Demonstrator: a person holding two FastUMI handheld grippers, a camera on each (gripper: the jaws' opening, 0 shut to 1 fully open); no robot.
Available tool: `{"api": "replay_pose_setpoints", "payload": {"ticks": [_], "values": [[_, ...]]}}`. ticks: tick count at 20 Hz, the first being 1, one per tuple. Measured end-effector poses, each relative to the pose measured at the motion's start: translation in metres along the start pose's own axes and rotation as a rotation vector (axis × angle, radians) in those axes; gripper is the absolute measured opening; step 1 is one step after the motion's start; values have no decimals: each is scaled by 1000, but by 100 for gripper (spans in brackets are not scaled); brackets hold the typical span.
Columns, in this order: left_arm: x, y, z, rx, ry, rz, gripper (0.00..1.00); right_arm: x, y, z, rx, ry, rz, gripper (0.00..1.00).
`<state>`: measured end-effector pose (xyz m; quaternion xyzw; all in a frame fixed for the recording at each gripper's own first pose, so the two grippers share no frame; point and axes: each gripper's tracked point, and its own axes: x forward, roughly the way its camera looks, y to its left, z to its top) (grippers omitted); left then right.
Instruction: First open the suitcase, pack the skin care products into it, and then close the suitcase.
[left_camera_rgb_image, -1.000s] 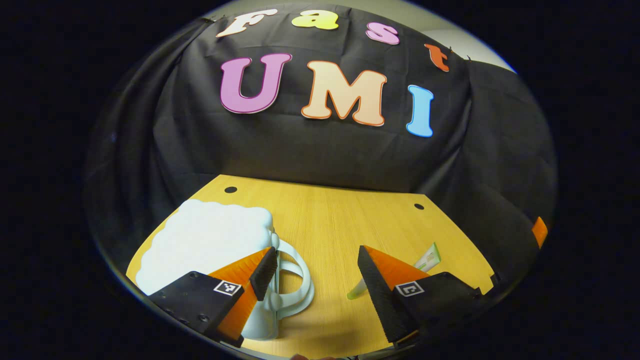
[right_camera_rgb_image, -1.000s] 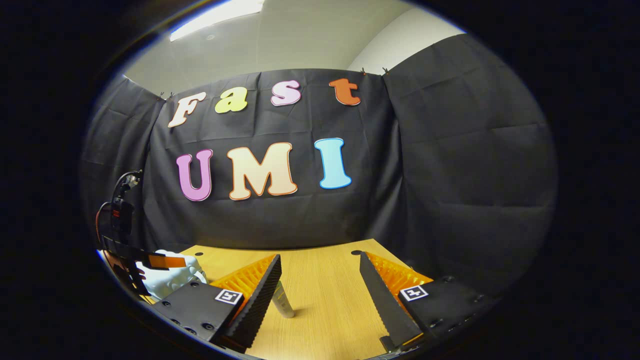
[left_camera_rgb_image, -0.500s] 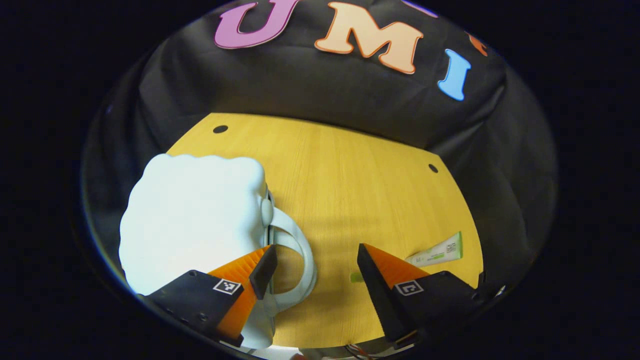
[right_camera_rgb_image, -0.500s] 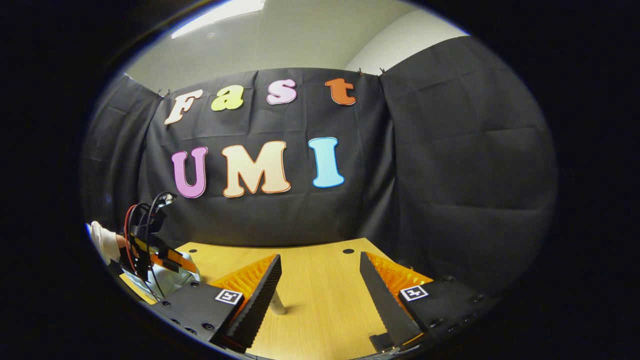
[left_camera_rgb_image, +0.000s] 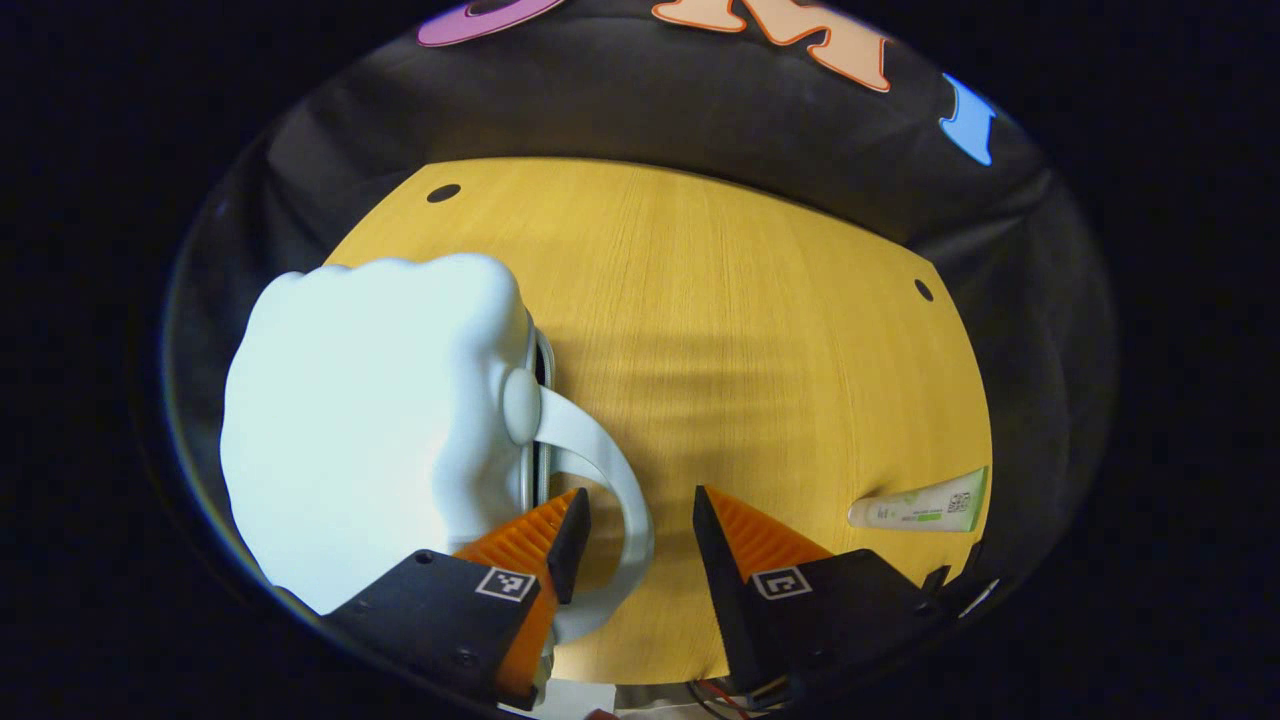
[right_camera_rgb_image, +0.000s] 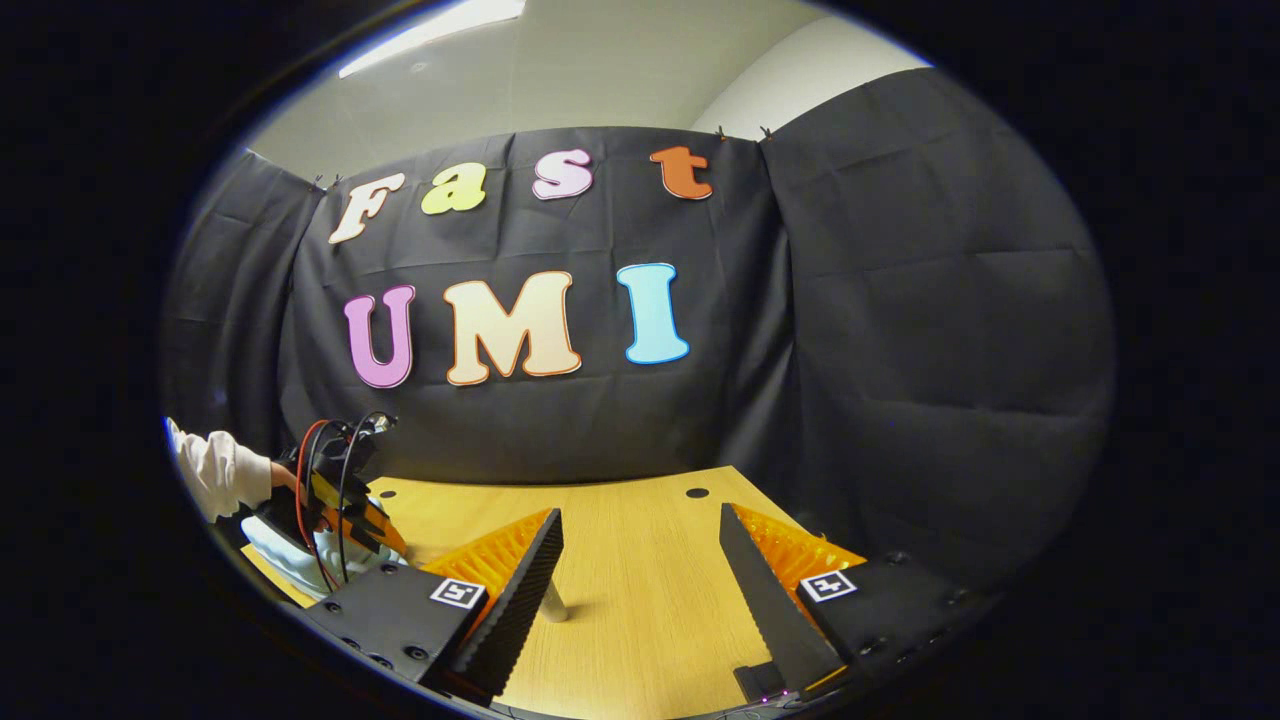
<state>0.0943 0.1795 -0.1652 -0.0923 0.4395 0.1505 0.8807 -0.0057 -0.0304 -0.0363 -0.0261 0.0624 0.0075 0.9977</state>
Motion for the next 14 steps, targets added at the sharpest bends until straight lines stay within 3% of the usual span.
{"api": "replay_pose_setpoints", "payload": {"ticks": [2, 7, 8, 9, 11, 14], "values": [[7, 3, -2, 9, 21, 15, 53, -1, -4, -2, -5, 4, -4, 98], [21, 4, -7, 24, 72, 25, 39, 0, -12, -3, -4, 10, -15, 98], [23, 4, -11, 27, 81, 27, 31, 1, -13, -2, -7, 9, -17, 98], [26, 5, -13, 28, 90, 31, 33, 1, -14, -2, -10, 8, -19, 98], [33, 7, -21, 22, 116, 31, 22, 0, -15, -2, -11, 10, -21, 98], [39, 3, -29, -12, 140, 4, 19, 0, -15, 2, -18, 2, -21, 98]]}}
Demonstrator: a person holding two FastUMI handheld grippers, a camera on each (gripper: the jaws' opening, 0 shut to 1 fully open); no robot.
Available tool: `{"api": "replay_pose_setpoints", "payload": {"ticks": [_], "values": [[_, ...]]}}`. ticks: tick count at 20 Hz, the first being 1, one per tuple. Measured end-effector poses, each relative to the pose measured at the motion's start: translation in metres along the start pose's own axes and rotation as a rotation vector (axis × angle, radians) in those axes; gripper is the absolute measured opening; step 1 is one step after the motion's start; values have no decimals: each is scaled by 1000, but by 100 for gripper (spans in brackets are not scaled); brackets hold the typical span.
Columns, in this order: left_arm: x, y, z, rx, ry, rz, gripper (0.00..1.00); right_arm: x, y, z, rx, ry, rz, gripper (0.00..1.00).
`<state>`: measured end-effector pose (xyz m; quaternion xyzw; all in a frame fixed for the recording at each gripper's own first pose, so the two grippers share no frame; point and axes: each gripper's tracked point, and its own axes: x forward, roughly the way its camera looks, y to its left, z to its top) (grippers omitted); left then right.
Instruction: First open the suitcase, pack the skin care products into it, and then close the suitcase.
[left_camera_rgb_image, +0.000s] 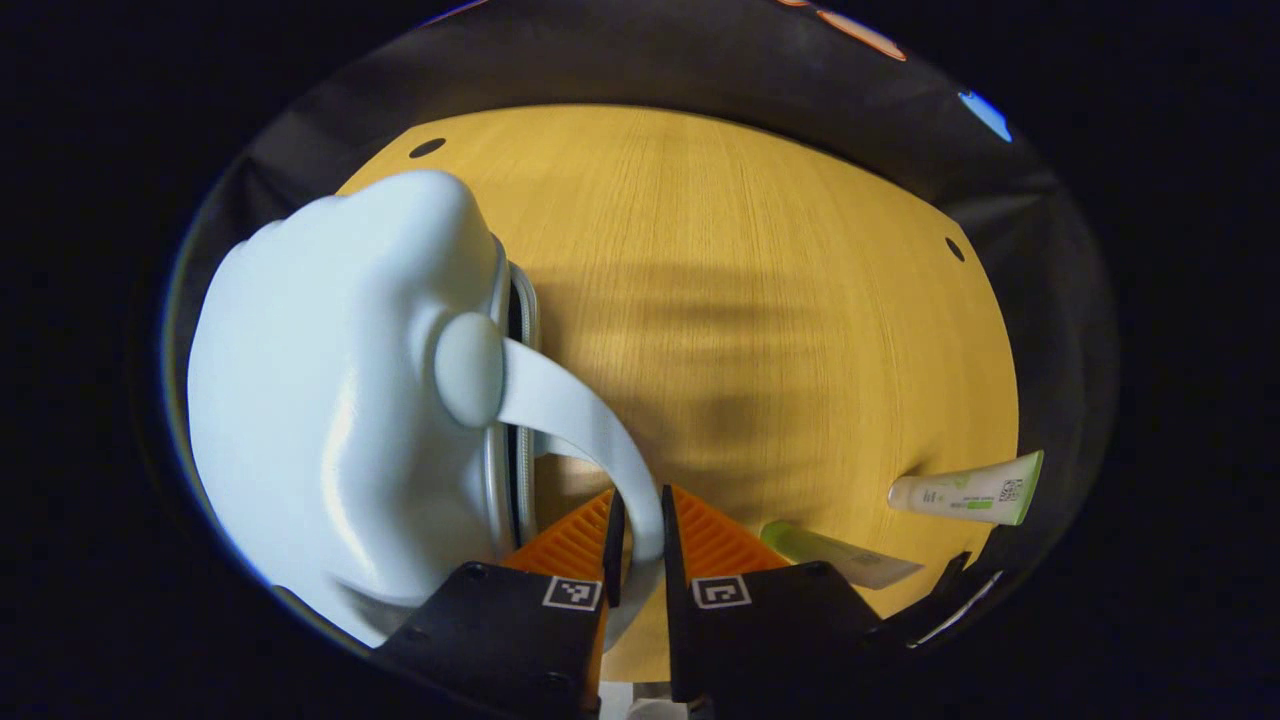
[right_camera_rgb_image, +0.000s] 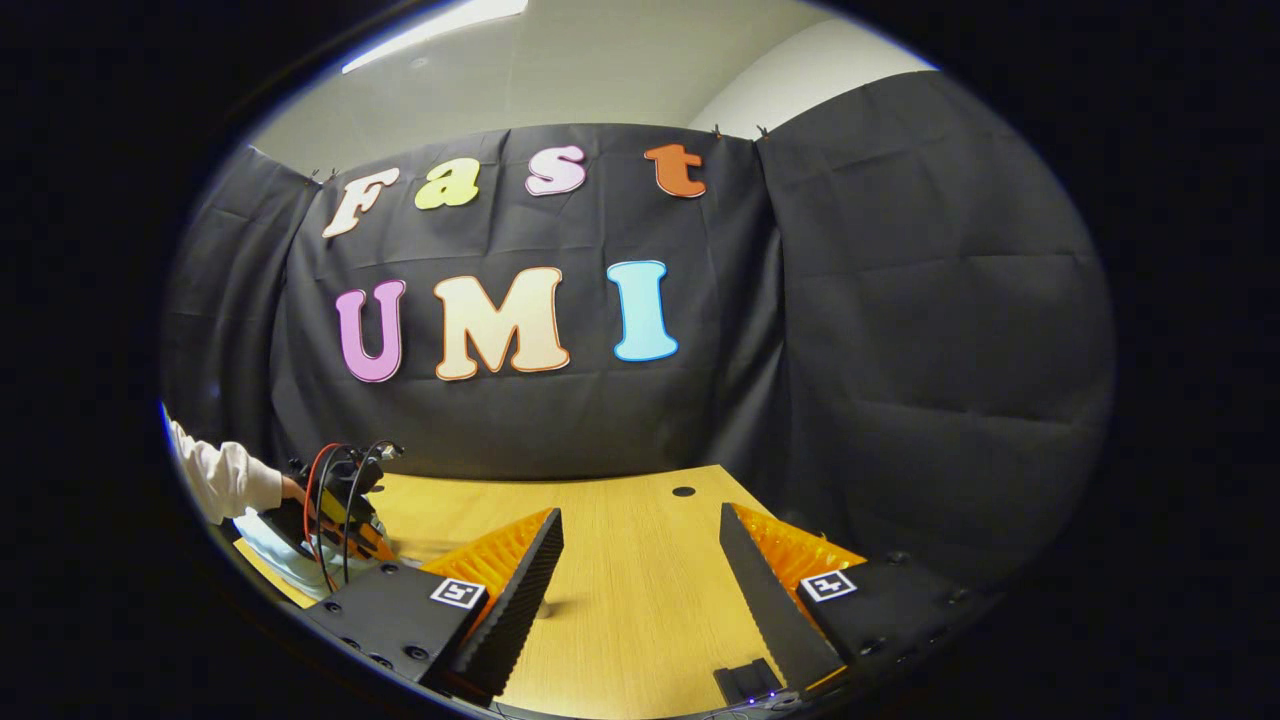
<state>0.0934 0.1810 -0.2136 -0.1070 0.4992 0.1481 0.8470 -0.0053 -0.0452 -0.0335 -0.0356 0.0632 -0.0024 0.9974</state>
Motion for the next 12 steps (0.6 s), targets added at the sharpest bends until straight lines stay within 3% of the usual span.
{"api": "replay_pose_setpoints", "payload": {"ticks": [1, 2, 4, 7, 12], "values": [[0, -1, 0, -9, 3, -7, 18, 1, 1, -1, -4, 0, 1, 98], [-2, -2, 1, -3, 3, -11, 10, 2, 1, -3, -6, 5, 3, 98], [-5, -4, 2, 22, -7, -13, 7, 2, 4, -5, -5, 13, 10, 98], [-16, -7, 8, 28, -36, -22, 6, 2, 9, -6, -8, 16, 25, 96], [-58, -22, 21, -38, -90, -130, 6, 3, 22, -7, -11, 22, 58, 96]]}}
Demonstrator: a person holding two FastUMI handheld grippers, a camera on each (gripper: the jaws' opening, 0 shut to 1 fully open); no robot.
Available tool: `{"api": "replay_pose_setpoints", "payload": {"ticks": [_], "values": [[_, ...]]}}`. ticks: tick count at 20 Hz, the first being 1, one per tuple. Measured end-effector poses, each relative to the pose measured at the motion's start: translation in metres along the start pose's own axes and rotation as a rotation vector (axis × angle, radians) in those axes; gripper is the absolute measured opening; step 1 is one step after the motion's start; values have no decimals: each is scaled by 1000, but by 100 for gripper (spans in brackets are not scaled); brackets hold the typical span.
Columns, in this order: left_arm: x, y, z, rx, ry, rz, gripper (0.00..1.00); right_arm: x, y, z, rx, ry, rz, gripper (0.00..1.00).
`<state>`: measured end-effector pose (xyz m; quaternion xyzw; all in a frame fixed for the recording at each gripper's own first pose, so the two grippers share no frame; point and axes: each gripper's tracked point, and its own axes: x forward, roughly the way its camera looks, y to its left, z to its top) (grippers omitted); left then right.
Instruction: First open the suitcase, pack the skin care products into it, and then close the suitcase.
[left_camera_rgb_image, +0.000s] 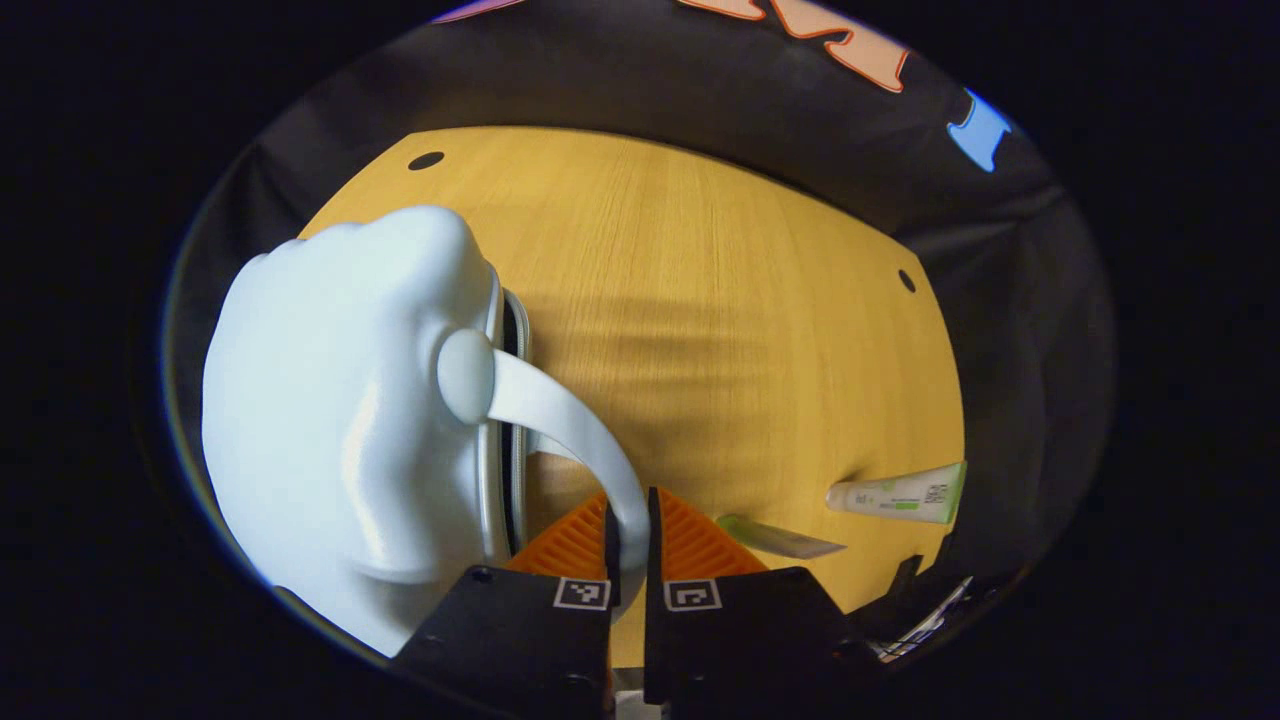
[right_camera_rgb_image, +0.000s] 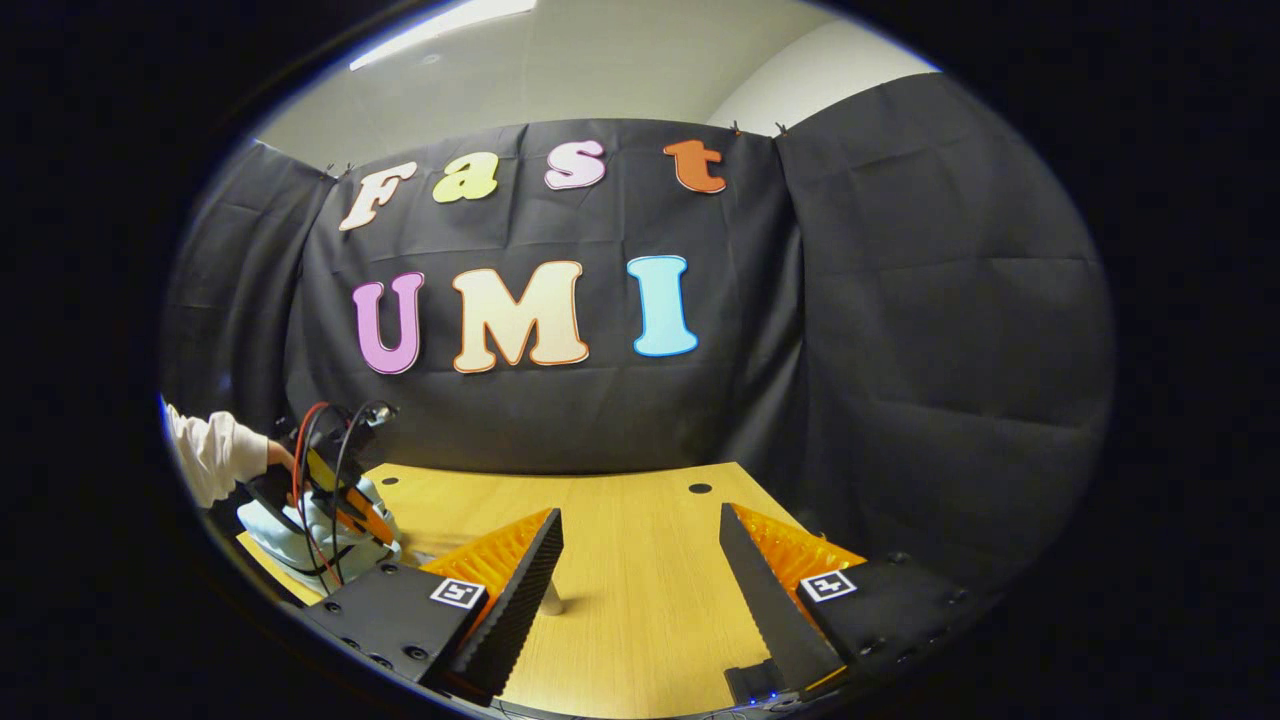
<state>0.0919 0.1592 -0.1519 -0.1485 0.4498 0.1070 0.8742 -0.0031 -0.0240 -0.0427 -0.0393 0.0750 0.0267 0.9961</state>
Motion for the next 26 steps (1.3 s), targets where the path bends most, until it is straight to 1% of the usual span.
{"api": "replay_pose_setpoints", "payload": {"ticks": [2, 3, 5, 7, 10, 12, 16, 18, 19, 21, 24, 26], "values": [[-20, -3, 7, 3, -37, -18, 5, 0, 6, -2, 2, 3, 13, 98], [-31, -5, 13, 15, -60, -22, 5, 1, 9, -3, 4, 5, 20, 96], [-55, -4, 20, 38, -95, -30, 5, 1, 17, -2, 13, 6, 38, 98], [-80, 1, 26, 46, -127, -45, 5, 3, 24, -2, 18, 2, 55, 98], [-125, 24, 44, -1, -175, -77, 5, 4, 38, -4, 28, 5, 82, 98], [-156, 44, 58, -22, -223, -78, 5, 4, 47, -7, 24, 8, 97, 98], [-207, 93, 76, -14, -320, 1, 6, 4, 64, -13, 25, 18, 125, 98], [-226, 116, 82, -16, -345, 30, 5, 4, 72, -15, 20, 19, 135, 98], [-234, 126, 82, -18, -354, 43, 5, 4, 75, -16, 16, 19, 138, 96], [-247, 151, 85, -22, -370, 80, 5, 2, 79, -16, 9, 20, 141, 98], [-264, 192, 85, -10, -390, 164, 6, -1, 85, -16, 6, 18, 140, 98], [-271, 221, 85, -1, -411, 241, 5, -3, 88, -18, 8, 21, 139, 98]]}}
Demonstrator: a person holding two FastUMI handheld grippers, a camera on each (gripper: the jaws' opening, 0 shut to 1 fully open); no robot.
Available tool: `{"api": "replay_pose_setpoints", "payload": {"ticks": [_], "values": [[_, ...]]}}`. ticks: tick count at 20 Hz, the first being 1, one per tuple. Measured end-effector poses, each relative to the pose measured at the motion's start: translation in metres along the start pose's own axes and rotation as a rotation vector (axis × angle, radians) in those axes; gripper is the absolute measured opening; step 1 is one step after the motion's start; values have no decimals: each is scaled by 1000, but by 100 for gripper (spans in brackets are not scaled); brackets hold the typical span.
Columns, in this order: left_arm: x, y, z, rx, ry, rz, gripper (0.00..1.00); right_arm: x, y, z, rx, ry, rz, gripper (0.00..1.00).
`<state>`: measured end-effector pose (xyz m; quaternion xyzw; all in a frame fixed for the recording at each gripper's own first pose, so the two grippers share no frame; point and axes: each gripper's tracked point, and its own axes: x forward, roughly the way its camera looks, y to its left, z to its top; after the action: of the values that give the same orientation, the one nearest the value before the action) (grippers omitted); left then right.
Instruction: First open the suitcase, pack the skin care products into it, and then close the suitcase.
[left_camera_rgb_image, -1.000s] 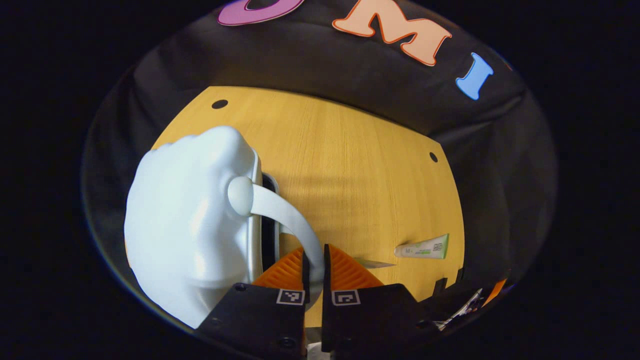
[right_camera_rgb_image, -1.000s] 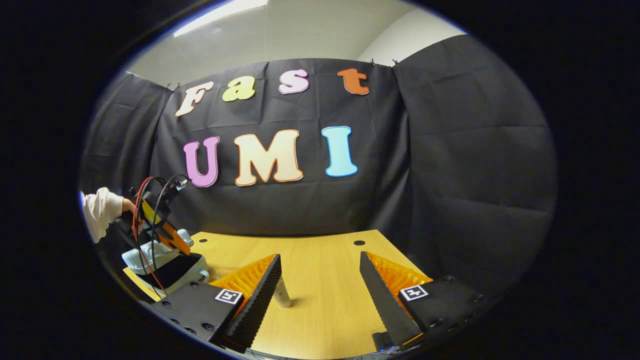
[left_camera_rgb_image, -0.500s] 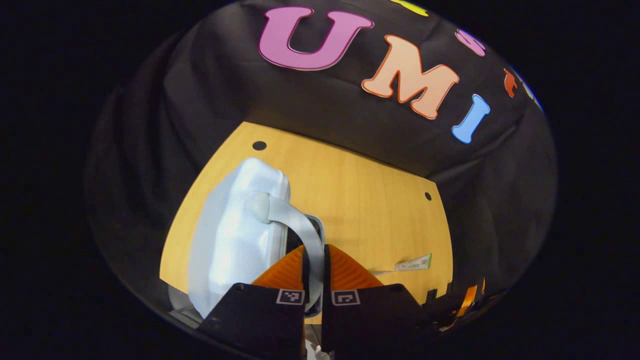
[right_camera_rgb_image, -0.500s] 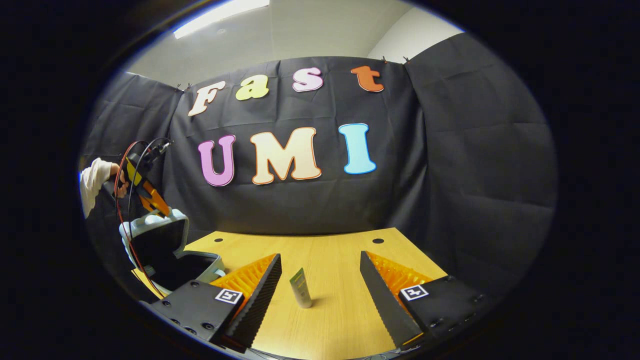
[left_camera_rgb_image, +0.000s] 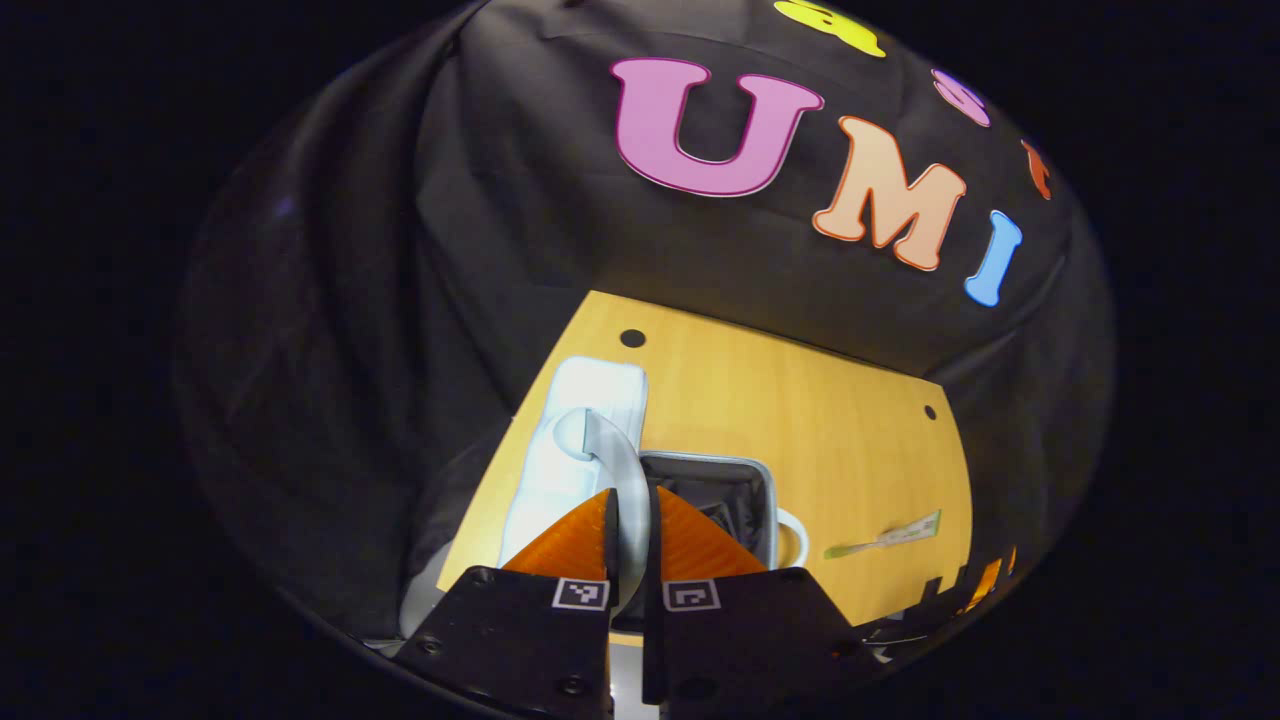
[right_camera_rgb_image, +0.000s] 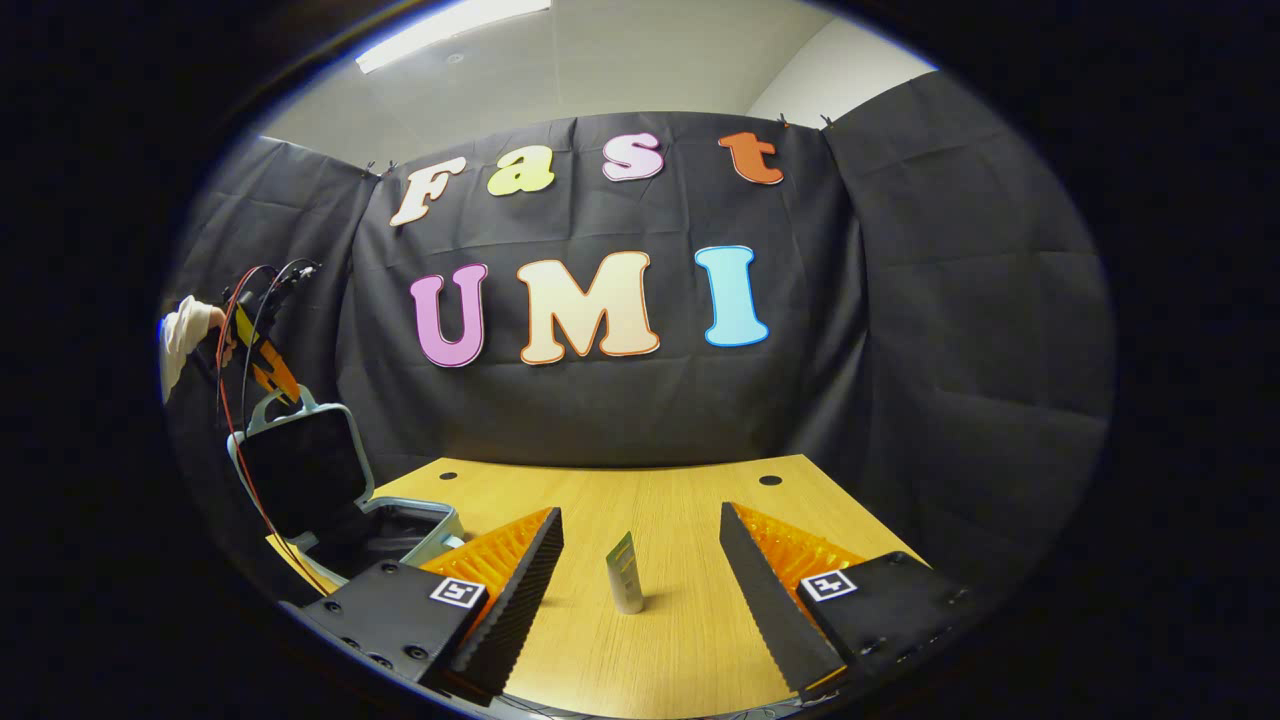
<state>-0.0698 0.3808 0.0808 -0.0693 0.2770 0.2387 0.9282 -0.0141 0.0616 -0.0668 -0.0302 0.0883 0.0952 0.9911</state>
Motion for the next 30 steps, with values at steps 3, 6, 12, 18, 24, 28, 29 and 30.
{"api": "replay_pose_setpoints", "payload": {"ticks": [3, 6, 12, 18, 24, 28, 29, 30], "values": [[5, 52, -3, 68, -33, 135, 5, -3, 5, -4, 2, 5, 1, 98], [13, 106, -9, 114, -65, 252, 5, -7, 11, -4, 15, 10, 9, 98], [53, 177, -55, 30, -10, 344, 5, -7, 18, -4, -7, 25, 18, 98], [109, 212, -116, -23, 71, 394, 5, 0, 26, -16, -16, 71, 28, 98], [144, 229, -151, -40, 134, 390, 5, 8, 32, -31, 69, 129, 23, 98], [151, 227, -154, -57, 165, 415, 11, 13, 27, -41, 103, 156, -5, 98], [153, 225, -146, -54, 149, 413, 14, 16, 25, -42, 96, 150, -11, 98], [156, 217, -142, -50, 139, 405, 25, 19, 23, -44, 88, 151, -16, 98]]}}
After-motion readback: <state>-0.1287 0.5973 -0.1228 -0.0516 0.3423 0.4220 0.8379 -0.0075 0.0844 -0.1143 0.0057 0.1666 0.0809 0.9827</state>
